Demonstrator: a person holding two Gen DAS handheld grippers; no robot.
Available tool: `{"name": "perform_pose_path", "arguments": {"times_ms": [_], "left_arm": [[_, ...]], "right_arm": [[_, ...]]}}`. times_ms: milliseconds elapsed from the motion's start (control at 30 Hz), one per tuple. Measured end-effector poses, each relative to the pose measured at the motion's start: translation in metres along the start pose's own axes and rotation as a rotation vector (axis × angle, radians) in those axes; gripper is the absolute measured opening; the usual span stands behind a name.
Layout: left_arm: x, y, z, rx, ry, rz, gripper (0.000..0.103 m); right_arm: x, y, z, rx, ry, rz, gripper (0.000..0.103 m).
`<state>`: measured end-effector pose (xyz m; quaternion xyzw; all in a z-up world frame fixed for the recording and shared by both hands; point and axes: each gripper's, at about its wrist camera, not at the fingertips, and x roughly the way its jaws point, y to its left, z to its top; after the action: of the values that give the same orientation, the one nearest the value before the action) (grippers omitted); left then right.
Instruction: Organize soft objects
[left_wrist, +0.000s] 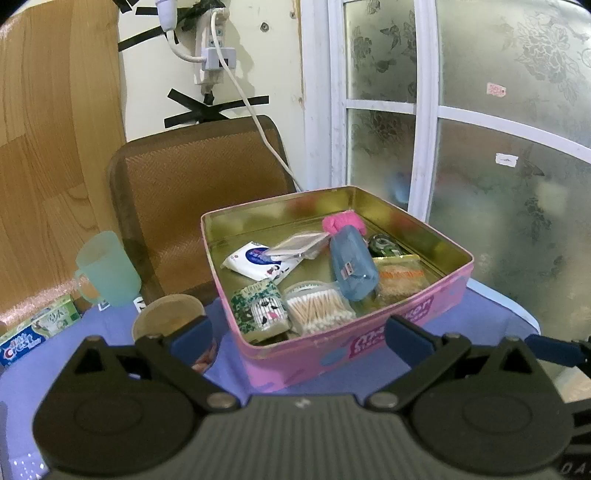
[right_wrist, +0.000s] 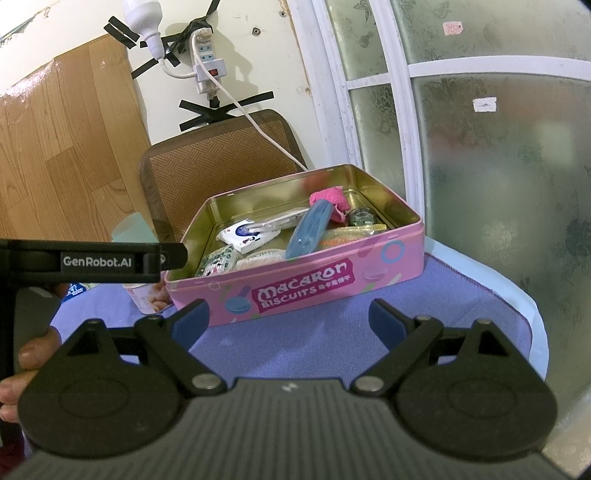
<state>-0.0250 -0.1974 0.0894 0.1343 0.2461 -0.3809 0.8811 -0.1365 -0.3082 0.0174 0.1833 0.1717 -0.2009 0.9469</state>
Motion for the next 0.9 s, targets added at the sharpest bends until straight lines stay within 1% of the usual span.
{"name": "perform_pose_path", "arguments": {"times_ms": [900], "left_arm": [[-0.0002,-0.0002,0.0000,0.007,0.000,0.004,0.103]], "right_arm": [[0.0003,-0.0002,-0.0004,-0.001,0.000,0.000,0.095]]}}
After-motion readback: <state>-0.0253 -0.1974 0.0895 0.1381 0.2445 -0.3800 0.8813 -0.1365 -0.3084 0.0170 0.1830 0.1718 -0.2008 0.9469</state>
